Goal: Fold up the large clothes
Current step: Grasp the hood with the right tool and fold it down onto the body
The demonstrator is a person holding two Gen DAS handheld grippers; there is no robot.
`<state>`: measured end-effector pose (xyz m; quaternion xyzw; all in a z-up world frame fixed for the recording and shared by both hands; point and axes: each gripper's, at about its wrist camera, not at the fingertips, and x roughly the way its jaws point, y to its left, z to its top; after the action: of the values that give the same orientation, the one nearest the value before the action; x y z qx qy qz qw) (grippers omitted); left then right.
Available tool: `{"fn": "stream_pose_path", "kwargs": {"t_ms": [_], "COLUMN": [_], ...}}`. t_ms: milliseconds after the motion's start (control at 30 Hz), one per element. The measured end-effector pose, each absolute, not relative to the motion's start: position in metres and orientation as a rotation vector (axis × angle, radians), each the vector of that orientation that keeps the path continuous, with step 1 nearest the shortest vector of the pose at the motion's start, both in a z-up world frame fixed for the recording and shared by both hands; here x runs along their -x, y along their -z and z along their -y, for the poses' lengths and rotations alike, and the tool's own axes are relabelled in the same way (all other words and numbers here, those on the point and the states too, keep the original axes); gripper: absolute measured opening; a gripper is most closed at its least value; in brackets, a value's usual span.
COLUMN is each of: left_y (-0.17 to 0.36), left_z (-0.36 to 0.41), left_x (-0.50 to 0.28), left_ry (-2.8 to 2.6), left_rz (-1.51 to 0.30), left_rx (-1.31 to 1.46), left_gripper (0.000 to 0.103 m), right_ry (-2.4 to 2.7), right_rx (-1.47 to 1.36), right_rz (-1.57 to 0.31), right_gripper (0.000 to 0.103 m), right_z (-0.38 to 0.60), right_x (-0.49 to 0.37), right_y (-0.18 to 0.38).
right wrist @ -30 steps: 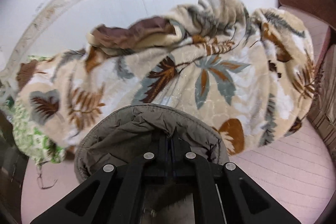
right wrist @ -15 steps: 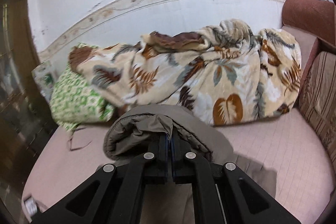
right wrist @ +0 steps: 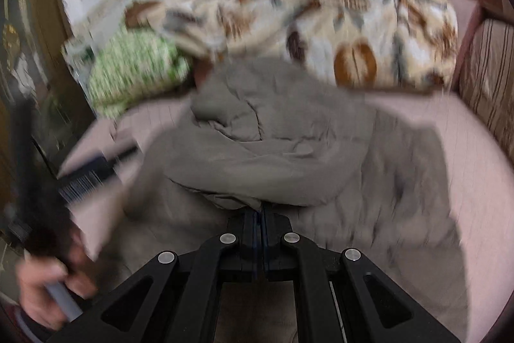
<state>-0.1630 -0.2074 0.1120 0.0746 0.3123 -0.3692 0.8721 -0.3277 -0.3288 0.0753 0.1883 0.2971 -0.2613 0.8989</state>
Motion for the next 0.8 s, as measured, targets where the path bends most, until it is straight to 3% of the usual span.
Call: {"fn": "stream_pose_path", "kwargs": {"t_ms": [200, 367, 500, 600, 667, 800], "left_y": [-0.106, -0.102, -0.103, -0.1, -0.099, -0.099], "left_z": [0.218, 0.223, 0.225, 0.23, 0.234, 0.247], "left_x": [0.168, 0.172, 0.176, 0.182, 0.186, 0.188], "left_ry": [0.794, 0.812, 0.822, 0.829, 0.834, 0.854], "left_rz": [-0.651, -0.644, -0.638, -0.636, -0.627, -0.623], "left_rx": [-0.222, -0.252, -0.25, -0.271, -0.285, -0.262], "left_gripper": [0.084, 0.084, 0.084, 0.084, 0.084, 0.084], "right_ry": [0.538, 0.451, 0.427, 0.478, 0.491, 0.526], "right_rx": [-0.448, -0.469, -0.426, -0.362, -0.355, -0.37], "right_rz": [-0.732, -0.767, -0.653, -0.601, -0.571, -0.592], "right_gripper": [0.005, 0.01, 0.01, 0.021, 0.036, 0.036], "right_z": [0.352, 0.352, 0.345, 0.355, 0.364, 0.376], "right_x": [0.317, 0.33, 0.354, 0.347, 0.336, 0.308], "right_y": [-0.021, -0.03, -0.067, -0.091, -0.096, -0.078]}}
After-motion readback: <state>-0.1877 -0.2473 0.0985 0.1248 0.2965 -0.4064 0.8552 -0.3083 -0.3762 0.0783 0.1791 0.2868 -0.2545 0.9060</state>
